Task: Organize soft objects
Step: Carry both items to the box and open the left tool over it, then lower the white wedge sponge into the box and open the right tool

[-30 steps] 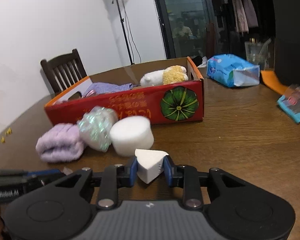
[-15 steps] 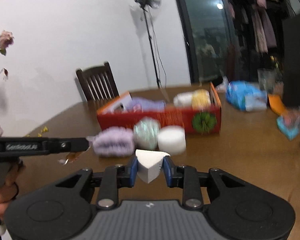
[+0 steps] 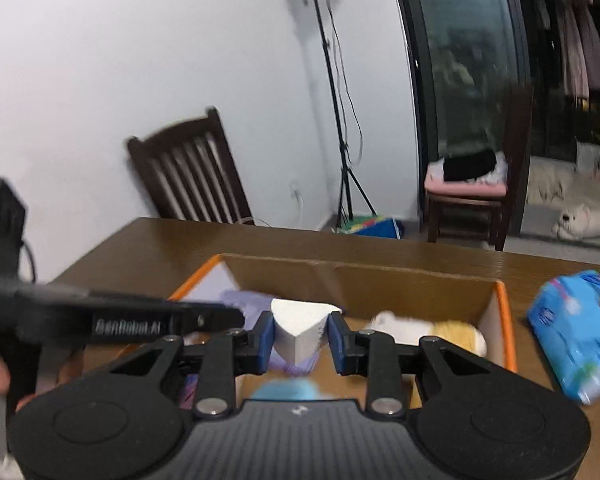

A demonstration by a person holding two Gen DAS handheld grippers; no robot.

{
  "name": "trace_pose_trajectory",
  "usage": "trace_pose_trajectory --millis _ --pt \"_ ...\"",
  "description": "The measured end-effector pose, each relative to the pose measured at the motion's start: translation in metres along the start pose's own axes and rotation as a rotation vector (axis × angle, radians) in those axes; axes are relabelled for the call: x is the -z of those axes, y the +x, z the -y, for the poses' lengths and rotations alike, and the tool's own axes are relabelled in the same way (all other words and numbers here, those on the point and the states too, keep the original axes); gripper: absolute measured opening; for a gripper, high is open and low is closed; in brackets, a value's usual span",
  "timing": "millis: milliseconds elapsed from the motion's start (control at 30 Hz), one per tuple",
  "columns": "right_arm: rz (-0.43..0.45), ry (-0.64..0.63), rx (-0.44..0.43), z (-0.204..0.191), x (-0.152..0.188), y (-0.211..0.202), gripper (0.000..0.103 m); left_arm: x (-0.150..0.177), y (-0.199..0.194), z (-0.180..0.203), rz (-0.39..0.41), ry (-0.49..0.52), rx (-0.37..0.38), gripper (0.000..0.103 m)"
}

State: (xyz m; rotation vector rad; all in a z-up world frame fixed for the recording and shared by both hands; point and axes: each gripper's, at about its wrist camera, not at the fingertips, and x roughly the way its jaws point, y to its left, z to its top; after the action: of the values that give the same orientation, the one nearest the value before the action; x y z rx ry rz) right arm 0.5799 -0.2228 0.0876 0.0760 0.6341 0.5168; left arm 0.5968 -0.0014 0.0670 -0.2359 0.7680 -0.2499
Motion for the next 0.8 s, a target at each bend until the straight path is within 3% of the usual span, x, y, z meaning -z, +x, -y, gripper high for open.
trace_pose_trajectory --millis 33,100,200,233,367,567,800 --pt "-0.013 0.001 0.013 0.003 -0.005 0.016 0.034 -0.004 0.011 -0.004 -0.008 -0.011 -0.011 0.033" --pt "-0.045 0.018 0.047 0.011 -0.013 0.046 0.033 -0.006 0.024 -0.009 -0.016 0.014 -0.044 0.035" --pt "-0.072 0.047 0.043 0.018 -0.02 0.069 0.035 -0.01 0.027 -0.017 0.01 0.042 -0.036 0.054" --pt "-0.068 0.052 0.046 0.018 -0.021 0.071 0.04 -0.01 0.025 -0.02 0.02 0.044 -0.036 0.059" --pt "-0.045 0.058 0.045 0.021 -0.019 0.061 0.044 -0.012 0.013 -0.027 0.046 0.053 -0.044 0.059" --pt "-0.01 0.009 0.074 0.015 -0.016 0.003 0.045 -0.008 -0.036 -0.023 0.096 0.065 -0.073 0.062" --pt "0.062 -0.036 0.082 -0.006 0.019 -0.115 0.056 0.054 -0.152 0.004 0.255 0.212 -0.103 0.079"
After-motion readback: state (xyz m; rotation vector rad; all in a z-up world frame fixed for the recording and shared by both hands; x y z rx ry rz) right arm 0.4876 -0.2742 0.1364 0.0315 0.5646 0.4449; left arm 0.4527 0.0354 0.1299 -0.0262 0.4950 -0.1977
